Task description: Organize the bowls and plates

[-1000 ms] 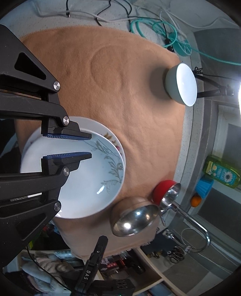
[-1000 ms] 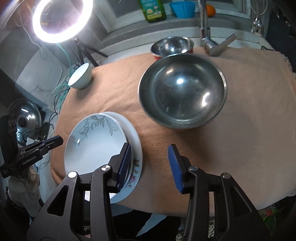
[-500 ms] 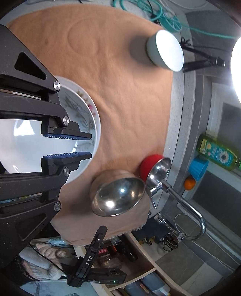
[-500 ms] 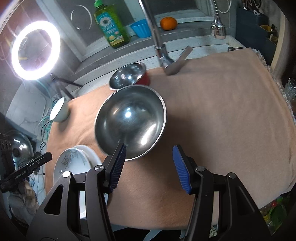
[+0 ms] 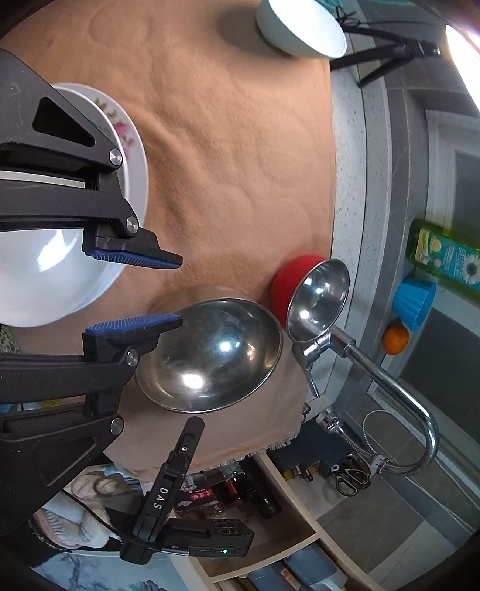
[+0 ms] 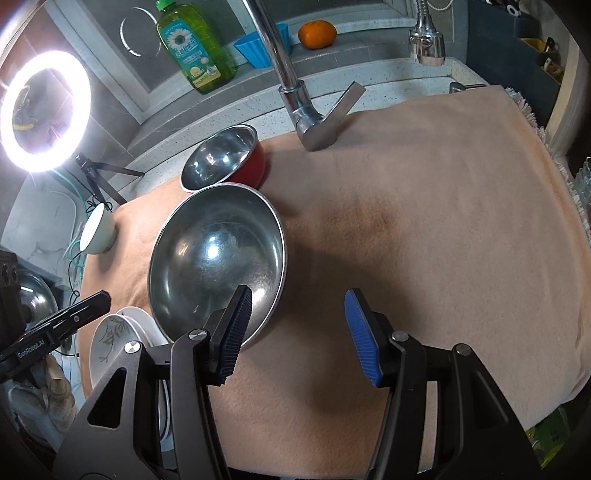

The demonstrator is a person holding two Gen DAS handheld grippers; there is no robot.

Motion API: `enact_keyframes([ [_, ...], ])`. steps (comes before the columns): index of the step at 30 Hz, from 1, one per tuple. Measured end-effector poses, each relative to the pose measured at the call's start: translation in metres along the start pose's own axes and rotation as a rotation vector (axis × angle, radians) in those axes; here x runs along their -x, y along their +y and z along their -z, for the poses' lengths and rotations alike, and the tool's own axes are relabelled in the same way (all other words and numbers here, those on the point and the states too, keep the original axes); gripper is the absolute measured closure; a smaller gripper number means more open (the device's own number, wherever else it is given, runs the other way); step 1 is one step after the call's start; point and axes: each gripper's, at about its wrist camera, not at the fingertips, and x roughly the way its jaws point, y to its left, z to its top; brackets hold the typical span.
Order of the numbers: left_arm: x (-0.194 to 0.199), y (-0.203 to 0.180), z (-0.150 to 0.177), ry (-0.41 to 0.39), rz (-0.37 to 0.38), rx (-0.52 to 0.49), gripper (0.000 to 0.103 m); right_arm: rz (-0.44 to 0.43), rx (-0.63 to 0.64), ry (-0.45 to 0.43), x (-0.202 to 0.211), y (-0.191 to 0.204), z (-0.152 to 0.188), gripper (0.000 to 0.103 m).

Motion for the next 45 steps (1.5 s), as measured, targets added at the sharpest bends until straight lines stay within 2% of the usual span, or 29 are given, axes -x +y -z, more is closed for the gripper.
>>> enact_keyframes([
  [16,-0.039,-0.001,-0.018,0.076,0.019,0.016,0.08,-0.023,0.007,0.077,-0.033,0.0,-0.013,0.049],
  [18,-0.041,0.0,-0.018,0.082,0.023,0.016,0.08,-0.027,0.008,0.089,-0.037,0.0,-0.014,0.059],
  [23,-0.047,0.0,-0.021,0.093,0.023,0.011,0.081,-0.032,0.012,0.109,-0.043,0.002,-0.015,0.074],
  [26,-0.049,-0.001,-0.021,0.101,0.025,0.003,0.088,-0.038,0.011,0.119,-0.046,0.002,-0.015,0.08],
  [29,-0.051,-0.002,-0.02,0.108,0.027,-0.007,0.088,-0.039,0.016,0.127,-0.049,0.004,-0.015,0.087],
  [45,-0.039,-0.006,-0.009,0.115,0.042,-0.016,0.088,-0.027,0.016,0.135,-0.04,0.008,-0.004,0.087],
])
